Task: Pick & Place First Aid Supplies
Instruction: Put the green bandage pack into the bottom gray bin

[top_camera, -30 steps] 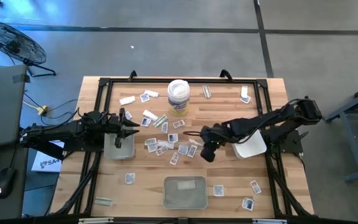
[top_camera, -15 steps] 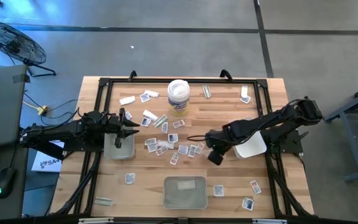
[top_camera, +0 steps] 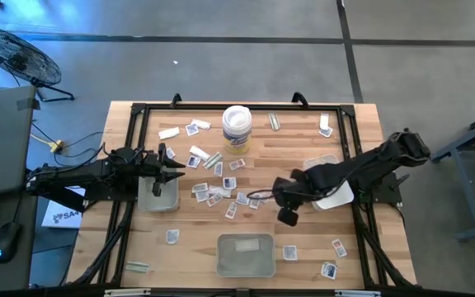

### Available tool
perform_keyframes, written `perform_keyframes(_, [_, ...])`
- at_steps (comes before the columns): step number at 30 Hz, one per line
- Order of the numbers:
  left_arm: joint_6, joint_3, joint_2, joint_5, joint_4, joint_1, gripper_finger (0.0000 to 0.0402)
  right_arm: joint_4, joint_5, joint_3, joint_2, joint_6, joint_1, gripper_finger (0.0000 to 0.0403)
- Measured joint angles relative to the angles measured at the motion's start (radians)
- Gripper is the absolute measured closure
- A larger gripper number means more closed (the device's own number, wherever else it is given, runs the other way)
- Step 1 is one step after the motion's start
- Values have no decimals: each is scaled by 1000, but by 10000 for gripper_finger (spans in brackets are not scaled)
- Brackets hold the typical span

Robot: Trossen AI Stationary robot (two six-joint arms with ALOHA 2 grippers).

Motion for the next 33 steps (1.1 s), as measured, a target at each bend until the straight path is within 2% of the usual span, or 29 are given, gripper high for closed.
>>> perform_keyframes(3, [0,0,0,0,0,0,282,124,96,44,-1,-110,65,402])
perform_keyframes(8, [0,0,0,0,0,0,282,403,99,28,-1,-336,169,402])
perform_keyframes(11, [0,0,0,0,0,0,282,511,138,-12,-1,-448,236,403])
perform_keyframes(16, [0,0,0,0,0,0,282,737,252,-137,11,-545,307,403])
perform_keyframes(19, [0,0,0,0,0,0,282,892,257,-172,68,-577,328,403])
perform_keyframes(23, [0,0,0,0,0,0,282,874,268,-100,168,-593,349,403])
perform_keyframes(33, [0,0,0,0,0,0,282,562,280,147,351,-462,358,403])
